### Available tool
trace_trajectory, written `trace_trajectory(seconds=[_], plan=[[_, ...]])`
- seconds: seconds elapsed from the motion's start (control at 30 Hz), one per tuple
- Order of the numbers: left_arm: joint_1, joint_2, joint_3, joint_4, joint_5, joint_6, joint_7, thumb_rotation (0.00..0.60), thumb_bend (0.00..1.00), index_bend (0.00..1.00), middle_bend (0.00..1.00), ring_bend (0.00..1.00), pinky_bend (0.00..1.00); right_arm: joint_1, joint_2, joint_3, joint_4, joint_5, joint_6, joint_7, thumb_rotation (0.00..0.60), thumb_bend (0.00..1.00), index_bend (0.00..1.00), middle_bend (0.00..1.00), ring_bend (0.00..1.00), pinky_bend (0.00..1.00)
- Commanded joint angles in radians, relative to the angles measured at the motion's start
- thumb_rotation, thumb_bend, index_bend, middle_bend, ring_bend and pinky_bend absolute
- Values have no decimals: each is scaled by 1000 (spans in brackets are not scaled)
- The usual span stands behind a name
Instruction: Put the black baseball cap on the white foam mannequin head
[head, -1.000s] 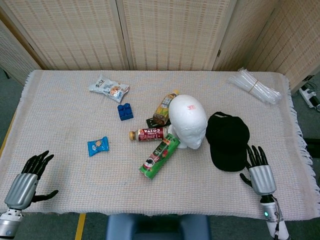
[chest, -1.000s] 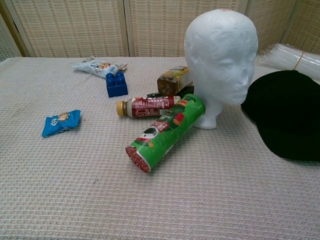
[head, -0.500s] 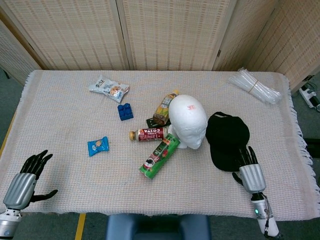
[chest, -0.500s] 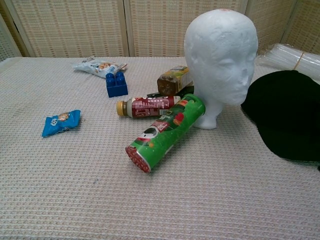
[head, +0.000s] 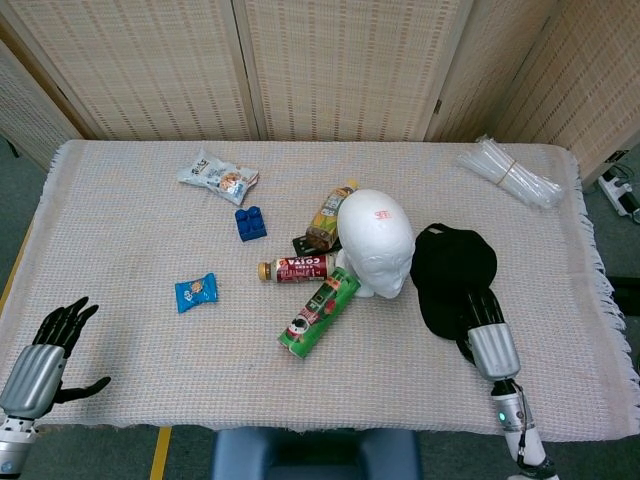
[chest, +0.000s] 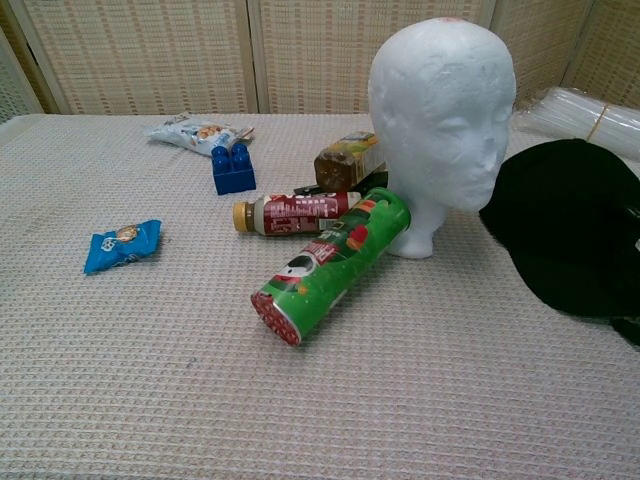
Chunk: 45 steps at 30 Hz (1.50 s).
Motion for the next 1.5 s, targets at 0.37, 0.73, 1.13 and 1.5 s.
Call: trace_trajectory(seconds=[0.37, 0.73, 1.13, 1.5], plan=[[2, 5, -10, 2, -12, 5, -4, 600, 103, 5, 0, 0, 45, 23, -17, 10, 14, 21, -31, 9, 600, 409, 445, 0, 0, 0], [13, 11, -18, 0, -17, 27, -1, 600, 102, 5, 0, 0, 45, 38, -15, 44, 2, 52, 67, 89, 600, 529, 631, 29, 0, 0], [20, 16, -19, -2, -5, 44, -15, 600, 103, 4, 0, 0, 46, 91, 16, 160, -30, 148, 196, 176, 600, 484, 763, 121, 0, 0], [19, 9, -19, 7, -8, 36, -6, 600, 103, 5, 0, 0, 47, 172, 47, 258, -64, 227, 222, 199, 600, 427, 855, 207, 0, 0]])
